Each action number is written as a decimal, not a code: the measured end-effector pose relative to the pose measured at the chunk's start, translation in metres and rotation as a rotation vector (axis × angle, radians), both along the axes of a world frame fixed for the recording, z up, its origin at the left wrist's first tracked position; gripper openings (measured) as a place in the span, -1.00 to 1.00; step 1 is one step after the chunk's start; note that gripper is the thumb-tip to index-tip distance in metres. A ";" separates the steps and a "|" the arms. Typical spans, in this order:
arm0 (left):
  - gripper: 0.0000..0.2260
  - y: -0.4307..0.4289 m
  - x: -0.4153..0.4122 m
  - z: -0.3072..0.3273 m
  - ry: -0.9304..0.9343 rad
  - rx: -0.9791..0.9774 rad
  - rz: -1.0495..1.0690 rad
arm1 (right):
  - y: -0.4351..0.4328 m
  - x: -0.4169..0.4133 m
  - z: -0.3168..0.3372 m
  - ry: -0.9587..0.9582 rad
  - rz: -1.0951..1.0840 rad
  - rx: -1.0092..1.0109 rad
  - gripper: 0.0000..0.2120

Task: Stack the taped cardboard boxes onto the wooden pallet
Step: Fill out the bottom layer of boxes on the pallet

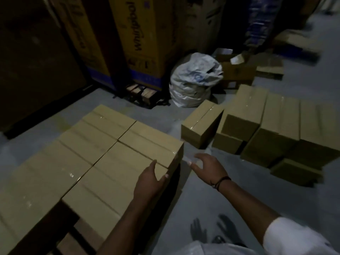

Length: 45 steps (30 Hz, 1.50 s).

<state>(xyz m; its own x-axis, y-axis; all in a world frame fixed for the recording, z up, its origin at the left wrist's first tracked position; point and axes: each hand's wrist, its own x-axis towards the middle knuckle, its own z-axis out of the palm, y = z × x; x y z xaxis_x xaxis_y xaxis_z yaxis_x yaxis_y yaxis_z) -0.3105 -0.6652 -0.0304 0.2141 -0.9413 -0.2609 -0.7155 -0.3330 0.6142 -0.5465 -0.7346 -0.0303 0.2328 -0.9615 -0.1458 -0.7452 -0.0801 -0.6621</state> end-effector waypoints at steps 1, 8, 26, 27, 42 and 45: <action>-0.27 -0.011 -0.017 0.002 0.013 0.004 -0.021 | -0.006 -0.019 0.000 -0.017 -0.036 0.010 -0.41; -0.40 -0.095 -0.142 0.019 0.064 -0.049 -0.205 | -0.057 -0.141 0.002 -0.065 -0.199 -0.002 -0.41; -0.30 -0.361 -0.310 -0.037 0.017 0.047 -0.442 | -0.264 -0.297 -0.047 -0.094 -0.491 0.128 -0.36; -0.29 -0.381 -0.314 -0.041 0.026 0.055 -0.446 | -0.282 -0.303 -0.051 -0.094 -0.512 0.140 -0.35; -0.42 -0.619 -0.383 -0.081 0.002 0.169 -0.534 | -0.494 -0.383 -0.101 0.014 -0.593 0.280 -0.33; -0.36 -0.653 -0.397 -0.107 -0.017 0.233 -0.477 | -0.532 -0.407 -0.125 0.035 -0.569 0.320 -0.31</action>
<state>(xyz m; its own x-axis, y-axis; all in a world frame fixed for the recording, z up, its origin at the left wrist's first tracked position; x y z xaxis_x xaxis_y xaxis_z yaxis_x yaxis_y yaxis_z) -0.7079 -1.3185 -0.1375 -0.2173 -0.8529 -0.4747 -0.8300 -0.0945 0.5497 -0.9535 -1.2669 -0.1550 -0.3093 -0.8411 -0.4437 -0.6346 0.5301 -0.5625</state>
